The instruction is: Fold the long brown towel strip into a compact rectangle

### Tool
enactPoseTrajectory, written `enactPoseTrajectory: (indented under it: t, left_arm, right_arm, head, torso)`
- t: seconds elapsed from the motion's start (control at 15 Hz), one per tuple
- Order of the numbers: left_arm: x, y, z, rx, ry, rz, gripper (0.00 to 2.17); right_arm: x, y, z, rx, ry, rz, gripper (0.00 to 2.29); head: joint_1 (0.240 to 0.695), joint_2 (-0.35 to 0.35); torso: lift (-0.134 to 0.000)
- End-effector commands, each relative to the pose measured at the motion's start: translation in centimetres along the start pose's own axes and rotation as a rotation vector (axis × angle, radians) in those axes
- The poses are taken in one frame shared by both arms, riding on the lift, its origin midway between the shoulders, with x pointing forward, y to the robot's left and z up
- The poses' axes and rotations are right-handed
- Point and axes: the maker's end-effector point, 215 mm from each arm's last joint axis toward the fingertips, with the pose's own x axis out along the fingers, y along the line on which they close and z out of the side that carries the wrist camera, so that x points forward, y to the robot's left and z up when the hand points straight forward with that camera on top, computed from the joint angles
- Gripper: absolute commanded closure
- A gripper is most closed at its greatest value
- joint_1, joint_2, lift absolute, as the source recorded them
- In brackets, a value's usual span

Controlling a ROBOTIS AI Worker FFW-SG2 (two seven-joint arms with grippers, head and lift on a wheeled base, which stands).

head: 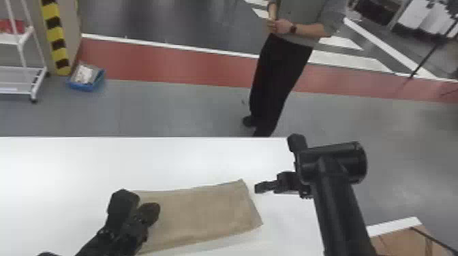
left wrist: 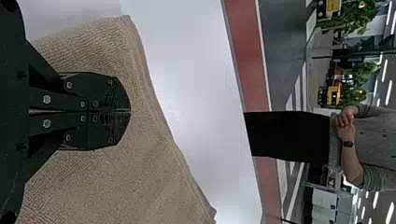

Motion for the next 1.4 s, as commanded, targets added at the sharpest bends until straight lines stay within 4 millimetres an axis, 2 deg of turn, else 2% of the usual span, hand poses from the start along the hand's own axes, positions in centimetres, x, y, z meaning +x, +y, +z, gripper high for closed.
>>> enactPoseTrajectory:
  t: [0.0,0.6,0.93,1.2,1.33]
  left_arm:
    - [0.1,0.0,-0.1,0.004,0.000,-0.002,1.37]
    - [0.3,0.4,0.6,0.006,-0.009,-0.005,1.38]
    - [0.3,0.3,0.0,0.006,0.003,-0.007,1.38]
    - [0.2,1.1,0.1,0.002,0.002,0.001,1.38]
    - [0.0,1.2,-0.2,0.001,0.005,0.003,1.38]
  right_arm:
    - [1.1,0.4,-0.4,-0.022,-0.002,0.020,0.34]
    - [3.0,2.3,-1.5,-0.035,0.020,0.069,0.35]
    - [3.6,2.9,-2.3,-0.044,0.064,0.069,0.41]
    - [3.1,3.1,-3.0,-0.011,0.105,0.066,0.41]
    - [1.9,2.8,-2.9,0.025,0.112,0.077,0.40]
  head:
    - [0.695,-0.350]
    - [0.695,-0.350]
    - [0.695,-0.350]
    - [0.695,-0.350]
    - [0.695,-0.350]
  torso:
    - [0.000]
    - [0.000]
    - [0.000]
    - [0.000]
    - [0.000]
